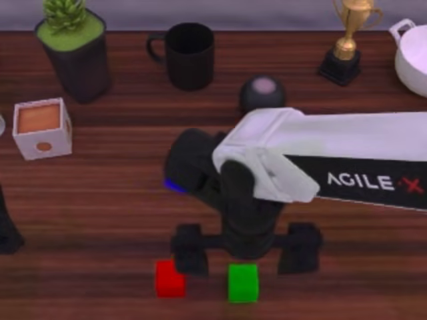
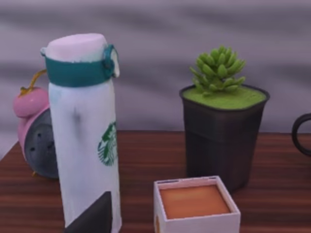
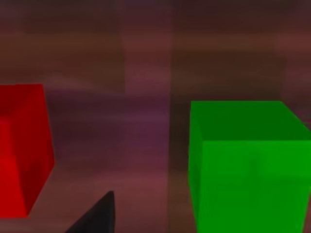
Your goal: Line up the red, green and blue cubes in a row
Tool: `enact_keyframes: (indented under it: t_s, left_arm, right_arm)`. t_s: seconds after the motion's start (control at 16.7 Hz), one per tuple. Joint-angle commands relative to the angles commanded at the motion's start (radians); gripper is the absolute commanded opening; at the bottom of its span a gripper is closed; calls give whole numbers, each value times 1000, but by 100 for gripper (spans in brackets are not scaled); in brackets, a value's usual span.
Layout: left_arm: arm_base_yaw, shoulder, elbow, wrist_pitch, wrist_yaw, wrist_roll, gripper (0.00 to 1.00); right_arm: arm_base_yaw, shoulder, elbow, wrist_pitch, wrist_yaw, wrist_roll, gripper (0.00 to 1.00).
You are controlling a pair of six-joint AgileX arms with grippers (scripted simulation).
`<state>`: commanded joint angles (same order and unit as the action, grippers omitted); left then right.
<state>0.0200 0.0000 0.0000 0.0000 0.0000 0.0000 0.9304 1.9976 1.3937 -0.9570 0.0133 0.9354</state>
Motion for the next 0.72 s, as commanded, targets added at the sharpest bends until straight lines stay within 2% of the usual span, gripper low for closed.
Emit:
enact_keyframes:
  t_s: [0.3, 0.54, 0.72]
  left_arm:
    - [0, 0, 0, 0, 0, 0, 100]
    - [0, 0, 0, 0, 0, 0, 100]
    - [-21, 59, 59, -40, 3, -3, 100]
  right_arm:
    - [4, -55, 86, -141, -1, -2, 100]
    - [-1, -52, 84, -139, -1, -2, 100]
    - [-26, -110, 43, -103, 14, -37, 100]
